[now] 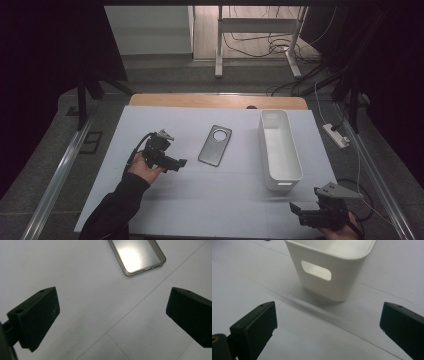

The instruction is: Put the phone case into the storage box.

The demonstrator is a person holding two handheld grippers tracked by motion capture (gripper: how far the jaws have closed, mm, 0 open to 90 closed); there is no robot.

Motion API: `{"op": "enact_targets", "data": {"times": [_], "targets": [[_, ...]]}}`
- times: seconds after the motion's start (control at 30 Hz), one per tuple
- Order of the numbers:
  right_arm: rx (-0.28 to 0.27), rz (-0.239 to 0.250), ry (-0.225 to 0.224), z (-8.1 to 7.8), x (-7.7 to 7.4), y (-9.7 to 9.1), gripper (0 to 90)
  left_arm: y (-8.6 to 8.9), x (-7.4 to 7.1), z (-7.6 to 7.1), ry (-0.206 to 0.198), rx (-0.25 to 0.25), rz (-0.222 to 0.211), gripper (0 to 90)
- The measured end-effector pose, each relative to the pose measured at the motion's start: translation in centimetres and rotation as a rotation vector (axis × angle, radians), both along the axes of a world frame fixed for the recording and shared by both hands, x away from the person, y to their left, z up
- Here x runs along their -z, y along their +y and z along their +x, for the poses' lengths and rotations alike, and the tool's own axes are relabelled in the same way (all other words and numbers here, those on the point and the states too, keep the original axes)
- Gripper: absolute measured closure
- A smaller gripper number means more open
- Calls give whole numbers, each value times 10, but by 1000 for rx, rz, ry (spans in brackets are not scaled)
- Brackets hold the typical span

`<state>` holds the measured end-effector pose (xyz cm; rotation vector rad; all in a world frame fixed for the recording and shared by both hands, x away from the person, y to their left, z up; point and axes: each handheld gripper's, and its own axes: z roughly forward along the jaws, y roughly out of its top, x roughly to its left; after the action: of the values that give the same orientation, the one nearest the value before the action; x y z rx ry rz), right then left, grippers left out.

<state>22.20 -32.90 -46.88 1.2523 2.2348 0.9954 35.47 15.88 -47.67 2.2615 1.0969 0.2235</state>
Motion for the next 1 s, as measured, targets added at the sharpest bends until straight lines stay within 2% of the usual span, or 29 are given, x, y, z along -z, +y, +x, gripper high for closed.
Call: {"op": "enact_targets", "data": {"times": [0.4, 0.6, 0.9, 1.0], "targets": [[-2, 0, -2, 0, 0, 0, 14, -13, -1, 15, -5, 22, 22, 0], [-3, -1, -3, 0, 0, 0, 14, -20, 2, 21, -3, 30, 45, 0], [-5, -4, -2, 0, 0, 0, 14, -26, 6, 32, 15, 34, 46, 0], [-5, -4, -1, 0, 0, 0, 14, -28, 9, 36, 34, 34, 24, 0]]}}
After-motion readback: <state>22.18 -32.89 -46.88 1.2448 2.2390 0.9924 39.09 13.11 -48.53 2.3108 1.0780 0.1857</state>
